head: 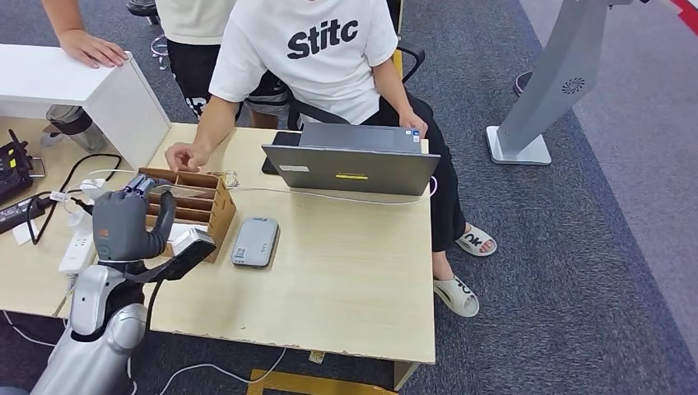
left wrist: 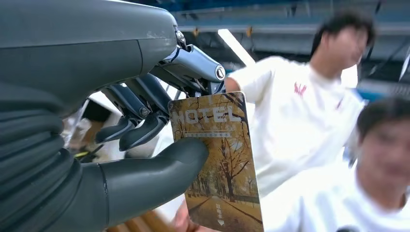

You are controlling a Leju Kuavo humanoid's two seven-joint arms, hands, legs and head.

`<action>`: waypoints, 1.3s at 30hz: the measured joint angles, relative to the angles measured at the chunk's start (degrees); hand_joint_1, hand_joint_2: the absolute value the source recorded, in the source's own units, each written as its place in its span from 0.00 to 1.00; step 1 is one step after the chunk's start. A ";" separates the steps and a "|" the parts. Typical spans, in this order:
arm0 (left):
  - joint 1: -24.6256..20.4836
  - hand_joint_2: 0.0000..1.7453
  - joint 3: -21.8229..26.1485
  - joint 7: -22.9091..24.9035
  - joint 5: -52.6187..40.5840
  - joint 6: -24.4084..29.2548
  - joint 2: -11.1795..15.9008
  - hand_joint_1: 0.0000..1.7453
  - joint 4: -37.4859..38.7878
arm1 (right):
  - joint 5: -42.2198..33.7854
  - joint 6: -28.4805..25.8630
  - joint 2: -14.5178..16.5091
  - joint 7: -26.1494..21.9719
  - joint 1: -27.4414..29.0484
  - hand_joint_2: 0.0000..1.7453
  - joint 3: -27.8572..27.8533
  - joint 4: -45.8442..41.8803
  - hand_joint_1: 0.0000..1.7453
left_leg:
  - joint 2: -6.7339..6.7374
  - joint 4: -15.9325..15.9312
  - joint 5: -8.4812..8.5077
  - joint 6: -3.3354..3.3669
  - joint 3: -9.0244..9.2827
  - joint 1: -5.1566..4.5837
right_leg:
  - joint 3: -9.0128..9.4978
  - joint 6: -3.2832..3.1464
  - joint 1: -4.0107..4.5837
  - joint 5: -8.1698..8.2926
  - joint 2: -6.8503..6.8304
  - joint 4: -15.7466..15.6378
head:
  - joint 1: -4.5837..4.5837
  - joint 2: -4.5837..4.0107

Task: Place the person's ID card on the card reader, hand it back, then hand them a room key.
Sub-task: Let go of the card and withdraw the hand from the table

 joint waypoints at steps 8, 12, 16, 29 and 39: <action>-2.49 1.00 3.09 -0.27 0.92 -1.08 -0.89 1.00 -4.48 | 0.99 0.15 0.01 0.08 -0.04 1.00 0.00 -0.02 0.00 | -0.02 0.00 0.04 -0.05 0.01 0.02 | -0.01 -0.02 0.03 0.01 -0.02 0.01 | -0.01 0.00; -5.21 1.00 3.74 0.34 0.22 -1.92 -0.88 1.00 -3.21 | 1.47 0.37 0.01 0.18 -0.08 1.00 0.00 -0.02 0.00 | 0.00 0.00 0.06 -0.04 0.00 0.02 | 0.00 -0.04 0.03 0.03 -0.02 0.02 | 0.00 0.00; -7.04 1.00 4.10 0.73 -0.48 -2.40 -0.94 1.00 -1.58 | 1.69 0.43 0.01 0.19 -0.12 1.00 0.00 -0.02 0.00 | -0.01 0.00 0.06 -0.04 0.01 0.02 | -0.02 -0.05 0.03 0.04 -0.02 0.02 | 0.00 0.00; -11.88 1.00 3.11 2.52 -7.26 -2.49 -3.41 0.99 5.99 | 2.12 0.55 0.01 0.35 -0.57 1.00 0.00 -0.02 0.00 | 0.00 0.00 0.07 -0.04 0.01 0.01 | -0.04 -0.05 0.03 0.04 0.00 0.01 | -0.01 0.00; -12.49 1.00 1.71 2.95 -7.40 -2.03 -5.04 0.00 7.98 | 2.11 0.56 0.01 0.37 -0.61 1.00 0.00 -0.02 0.00 | 0.01 0.00 0.06 -0.04 0.00 0.01 | -0.05 -0.05 0.03 0.04 0.01 0.01 | -0.01 0.00</action>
